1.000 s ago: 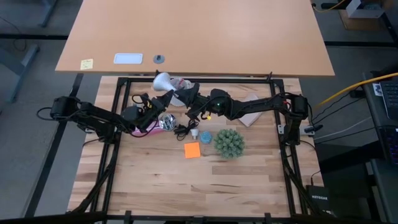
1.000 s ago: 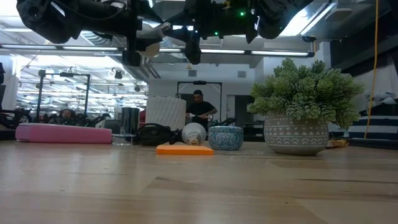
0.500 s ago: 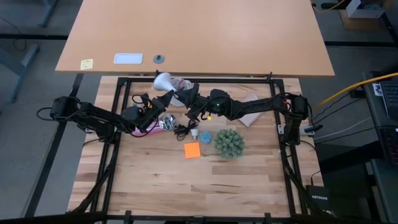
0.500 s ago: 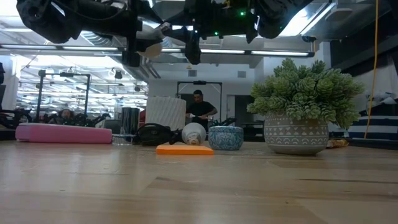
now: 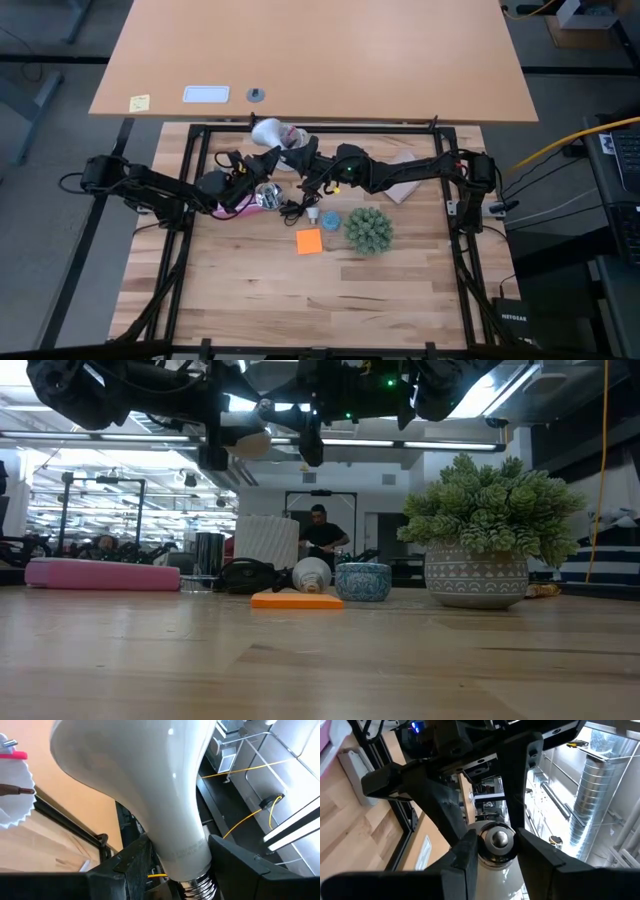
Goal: Screw lightbulb
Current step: Insert the lightbulb into the silver lamp
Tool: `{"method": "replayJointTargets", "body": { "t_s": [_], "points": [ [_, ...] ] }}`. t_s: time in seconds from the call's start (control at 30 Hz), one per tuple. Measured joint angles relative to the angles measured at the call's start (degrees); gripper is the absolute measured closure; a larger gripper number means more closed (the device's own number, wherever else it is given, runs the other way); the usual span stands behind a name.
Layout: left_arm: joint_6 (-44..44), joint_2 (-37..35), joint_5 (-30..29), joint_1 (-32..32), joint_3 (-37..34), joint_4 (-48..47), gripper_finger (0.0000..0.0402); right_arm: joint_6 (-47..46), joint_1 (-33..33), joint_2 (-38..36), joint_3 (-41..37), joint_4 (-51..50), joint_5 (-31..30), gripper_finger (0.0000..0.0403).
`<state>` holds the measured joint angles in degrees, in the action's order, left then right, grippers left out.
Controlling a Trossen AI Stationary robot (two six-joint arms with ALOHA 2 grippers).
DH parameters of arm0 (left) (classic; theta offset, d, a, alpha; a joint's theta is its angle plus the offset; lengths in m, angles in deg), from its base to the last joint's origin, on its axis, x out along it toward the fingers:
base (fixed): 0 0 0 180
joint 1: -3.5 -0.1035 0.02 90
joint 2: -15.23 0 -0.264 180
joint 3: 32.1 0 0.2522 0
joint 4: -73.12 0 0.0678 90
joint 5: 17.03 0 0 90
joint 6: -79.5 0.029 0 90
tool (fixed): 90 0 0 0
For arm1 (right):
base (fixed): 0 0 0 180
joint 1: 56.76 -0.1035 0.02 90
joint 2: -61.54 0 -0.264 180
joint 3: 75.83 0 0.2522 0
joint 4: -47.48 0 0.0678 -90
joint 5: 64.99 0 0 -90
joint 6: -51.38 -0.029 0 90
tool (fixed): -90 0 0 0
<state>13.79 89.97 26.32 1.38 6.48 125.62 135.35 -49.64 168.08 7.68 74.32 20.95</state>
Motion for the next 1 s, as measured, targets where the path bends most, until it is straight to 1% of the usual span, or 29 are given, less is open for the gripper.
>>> {"method": "replayJointTargets", "body": {
  "t_s": [0.07, 0.4, 0.67, 0.83, 1.0],
  "points": [
    [-0.32, -0.06, 0.79, -0.07, 0.00, -0.50, 0.0215, 0.00, 0.00, 0.00, -0.01, -0.10, -0.03, 0.0285],
    [1.93, -0.07, 1.11, 0.14, 0.00, -0.56, 0.0216, 1.99, -0.15, 0.00, -0.03, -0.05, -3.04, 0.0285],
    [5.92, -0.07, 1.44, 0.16, 0.02, 1.25, 0.0248, 2.56, -0.16, 0.01, -0.05, 1.15, -4.39, 0.0285],
    [6.50, -0.07, 1.48, 0.18, 0.04, 1.39, 0.0250, 2.45, -0.19, 0.07, -0.08, 1.52, -5.38, 0.0285],
    [8.85, -0.02, 1.55, 0.21, 0.04, 2.74, 0.0250, 2.27, -0.17, 0.07, -0.07, 1.96, -6.96, 0.0285]
  ]
}}
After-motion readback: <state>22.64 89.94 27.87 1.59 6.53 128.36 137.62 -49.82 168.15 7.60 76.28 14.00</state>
